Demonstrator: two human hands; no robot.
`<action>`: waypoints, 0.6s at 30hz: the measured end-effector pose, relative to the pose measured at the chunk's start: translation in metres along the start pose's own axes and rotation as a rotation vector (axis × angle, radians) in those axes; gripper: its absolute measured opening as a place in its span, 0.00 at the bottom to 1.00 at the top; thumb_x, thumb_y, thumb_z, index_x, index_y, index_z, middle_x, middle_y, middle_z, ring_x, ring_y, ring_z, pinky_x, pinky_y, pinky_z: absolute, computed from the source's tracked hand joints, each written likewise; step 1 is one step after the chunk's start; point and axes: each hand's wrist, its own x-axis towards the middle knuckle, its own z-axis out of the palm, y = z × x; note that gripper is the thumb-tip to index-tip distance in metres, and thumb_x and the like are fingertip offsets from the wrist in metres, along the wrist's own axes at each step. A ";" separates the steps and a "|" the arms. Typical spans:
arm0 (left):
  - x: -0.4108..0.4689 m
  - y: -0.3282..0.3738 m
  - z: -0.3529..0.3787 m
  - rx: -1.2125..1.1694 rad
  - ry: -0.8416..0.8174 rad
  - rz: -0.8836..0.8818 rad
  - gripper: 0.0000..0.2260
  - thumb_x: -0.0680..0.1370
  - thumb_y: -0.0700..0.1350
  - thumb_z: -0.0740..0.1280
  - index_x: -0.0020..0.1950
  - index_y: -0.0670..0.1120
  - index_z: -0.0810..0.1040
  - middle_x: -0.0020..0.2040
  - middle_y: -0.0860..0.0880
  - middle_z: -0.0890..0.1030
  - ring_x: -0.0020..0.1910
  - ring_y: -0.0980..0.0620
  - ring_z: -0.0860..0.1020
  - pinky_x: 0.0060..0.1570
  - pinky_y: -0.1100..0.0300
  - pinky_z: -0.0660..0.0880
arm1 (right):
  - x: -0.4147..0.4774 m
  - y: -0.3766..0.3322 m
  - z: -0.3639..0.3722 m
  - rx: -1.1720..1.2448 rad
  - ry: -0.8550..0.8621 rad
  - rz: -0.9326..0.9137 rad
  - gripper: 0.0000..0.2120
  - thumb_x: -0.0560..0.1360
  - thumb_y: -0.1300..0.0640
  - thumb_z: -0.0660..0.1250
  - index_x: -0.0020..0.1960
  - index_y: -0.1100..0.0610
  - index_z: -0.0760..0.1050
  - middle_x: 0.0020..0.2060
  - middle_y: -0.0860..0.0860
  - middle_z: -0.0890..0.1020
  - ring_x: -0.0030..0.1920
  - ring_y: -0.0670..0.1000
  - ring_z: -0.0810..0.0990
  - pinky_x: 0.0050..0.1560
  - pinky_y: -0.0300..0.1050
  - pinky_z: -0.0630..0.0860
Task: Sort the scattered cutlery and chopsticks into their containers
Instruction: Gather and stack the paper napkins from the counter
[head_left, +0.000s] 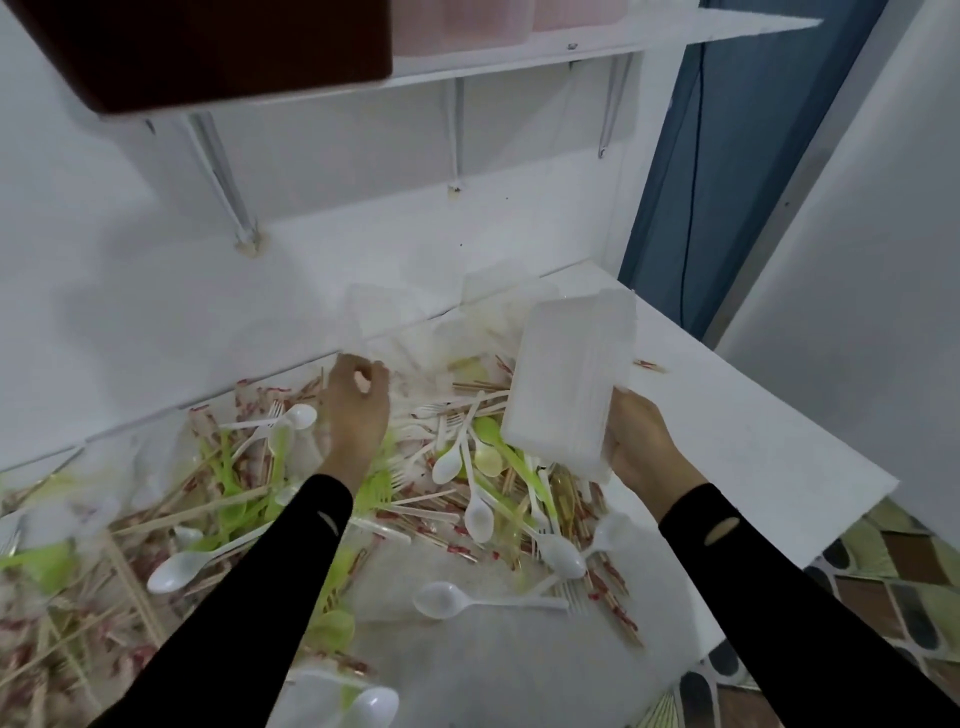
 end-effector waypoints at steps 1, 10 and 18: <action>-0.012 0.009 0.001 -0.005 -0.040 0.106 0.07 0.80 0.41 0.64 0.42 0.45 0.71 0.45 0.52 0.75 0.57 0.44 0.75 0.55 0.59 0.68 | 0.002 0.001 0.001 0.037 -0.032 0.003 0.09 0.79 0.62 0.65 0.40 0.56 0.76 0.32 0.48 0.81 0.31 0.46 0.79 0.35 0.41 0.76; -0.055 0.072 0.031 -0.116 -0.310 0.438 0.10 0.71 0.52 0.70 0.44 0.51 0.70 0.73 0.60 0.66 0.74 0.63 0.62 0.69 0.60 0.62 | 0.025 -0.019 0.003 0.092 -0.119 -0.021 0.15 0.80 0.52 0.65 0.65 0.55 0.76 0.57 0.50 0.83 0.57 0.52 0.82 0.60 0.52 0.77; -0.069 0.119 0.120 -0.174 -0.497 0.351 0.12 0.72 0.60 0.70 0.49 0.59 0.71 0.75 0.60 0.65 0.72 0.59 0.67 0.65 0.56 0.69 | 0.081 -0.049 -0.048 0.064 -0.080 -0.057 0.17 0.81 0.52 0.65 0.69 0.52 0.69 0.62 0.52 0.80 0.62 0.55 0.79 0.63 0.55 0.76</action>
